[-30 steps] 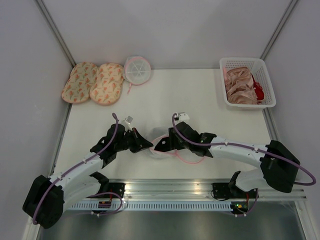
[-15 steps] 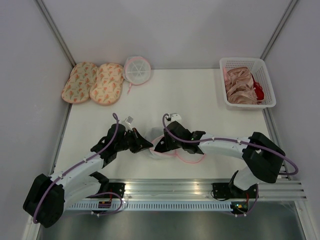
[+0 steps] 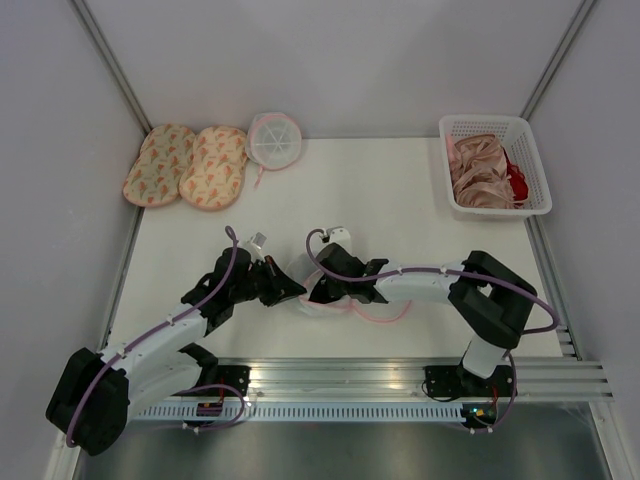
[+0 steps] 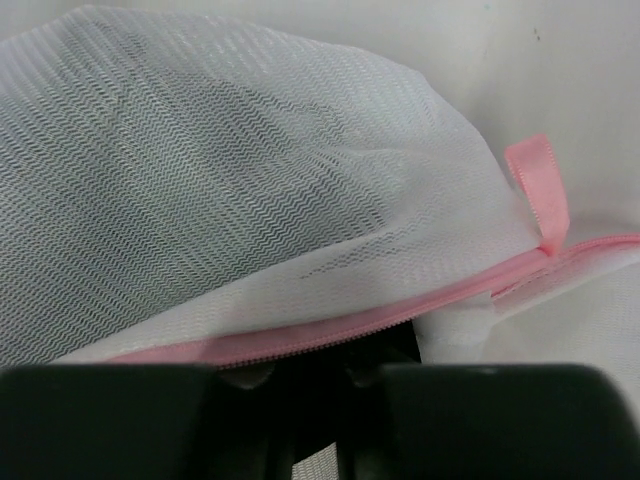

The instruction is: Unzip the laundry bag and remove the bra

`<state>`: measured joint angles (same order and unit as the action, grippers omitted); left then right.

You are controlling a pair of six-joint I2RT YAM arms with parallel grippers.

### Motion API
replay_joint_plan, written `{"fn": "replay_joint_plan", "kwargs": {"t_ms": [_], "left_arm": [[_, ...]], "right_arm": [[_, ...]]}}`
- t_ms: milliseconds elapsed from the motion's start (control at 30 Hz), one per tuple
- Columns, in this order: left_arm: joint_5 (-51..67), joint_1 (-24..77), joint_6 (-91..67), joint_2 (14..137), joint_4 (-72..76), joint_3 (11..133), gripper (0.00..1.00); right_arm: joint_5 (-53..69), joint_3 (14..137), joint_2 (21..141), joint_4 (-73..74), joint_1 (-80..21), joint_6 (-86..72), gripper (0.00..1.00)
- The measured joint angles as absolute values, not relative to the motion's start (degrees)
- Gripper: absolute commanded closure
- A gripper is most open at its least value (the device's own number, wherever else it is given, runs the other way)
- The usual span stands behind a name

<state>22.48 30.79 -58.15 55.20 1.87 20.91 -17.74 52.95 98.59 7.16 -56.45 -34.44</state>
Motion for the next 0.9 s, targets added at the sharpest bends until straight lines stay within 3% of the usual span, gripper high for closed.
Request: {"fn": "replay_joint_plan", "kwargs": {"t_ms": [67,300,633,900], "left_arm": [[22.5,30.8,-58.2,55.2,1.9,20.9,0.98],[22.5,30.8,-58.3,54.7,1.9,20.9,0.98],[22.5,30.8,-58.5,54.6,1.9,20.9,0.98],[22.5,30.8,-58.5,55.4,1.9,20.9,0.98]], "right_arm": [[-18.3,53.4,99.3,6.7,-56.5,-34.4,1.00],[-17.2,53.0,97.3,6.7,-56.9,-33.7,1.00],[-6.1,51.0,73.1,7.9,-57.5,-31.2,1.00],[-10.7,52.6,66.3,11.7,-57.3,-29.1,0.99]]}}
